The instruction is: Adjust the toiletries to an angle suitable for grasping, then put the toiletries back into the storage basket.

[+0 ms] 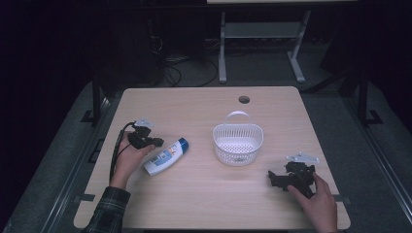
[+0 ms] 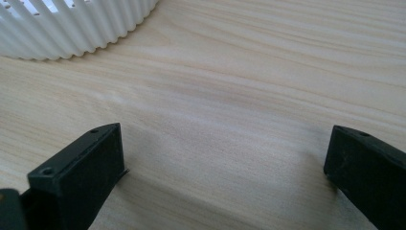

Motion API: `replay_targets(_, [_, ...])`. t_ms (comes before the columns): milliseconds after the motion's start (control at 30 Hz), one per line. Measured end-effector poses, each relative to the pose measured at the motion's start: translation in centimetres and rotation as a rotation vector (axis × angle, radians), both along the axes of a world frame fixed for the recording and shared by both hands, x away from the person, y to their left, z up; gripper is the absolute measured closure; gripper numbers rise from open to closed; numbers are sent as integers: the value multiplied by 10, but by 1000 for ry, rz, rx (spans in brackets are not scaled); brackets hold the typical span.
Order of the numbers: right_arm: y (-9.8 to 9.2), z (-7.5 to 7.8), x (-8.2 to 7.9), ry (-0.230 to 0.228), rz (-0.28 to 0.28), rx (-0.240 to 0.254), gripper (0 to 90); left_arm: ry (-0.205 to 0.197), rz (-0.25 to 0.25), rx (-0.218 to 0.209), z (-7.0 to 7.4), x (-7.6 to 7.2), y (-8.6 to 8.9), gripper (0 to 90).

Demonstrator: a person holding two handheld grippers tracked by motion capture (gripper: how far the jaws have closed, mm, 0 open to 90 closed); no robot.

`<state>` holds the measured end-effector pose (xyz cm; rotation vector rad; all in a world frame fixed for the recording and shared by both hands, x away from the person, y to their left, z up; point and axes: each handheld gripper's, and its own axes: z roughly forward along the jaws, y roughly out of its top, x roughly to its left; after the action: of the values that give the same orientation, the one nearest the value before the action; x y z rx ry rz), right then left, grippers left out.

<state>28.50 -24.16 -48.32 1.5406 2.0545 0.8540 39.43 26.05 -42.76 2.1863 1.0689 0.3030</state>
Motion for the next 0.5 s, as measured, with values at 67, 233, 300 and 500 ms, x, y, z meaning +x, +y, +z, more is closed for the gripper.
replay_targets(67, [0, 0, 0, 0, 0, 0, 0, -2, 2, -2, 4, -2, 4, 775])
replay_targets(233, [0, 0, 0, 0, 0, 0, 0, 18, -13, 3, 12, -6, 10, 644])
replay_targets(300, [0, 0, 0, 0, 0, 0, 0, 15, -14, 2, 17, -8, 9, 601])
replay_targets(500, [0, 0, 0, 0, 0, 0, 0, 17, -50, 20, 31, -13, 2, 475])
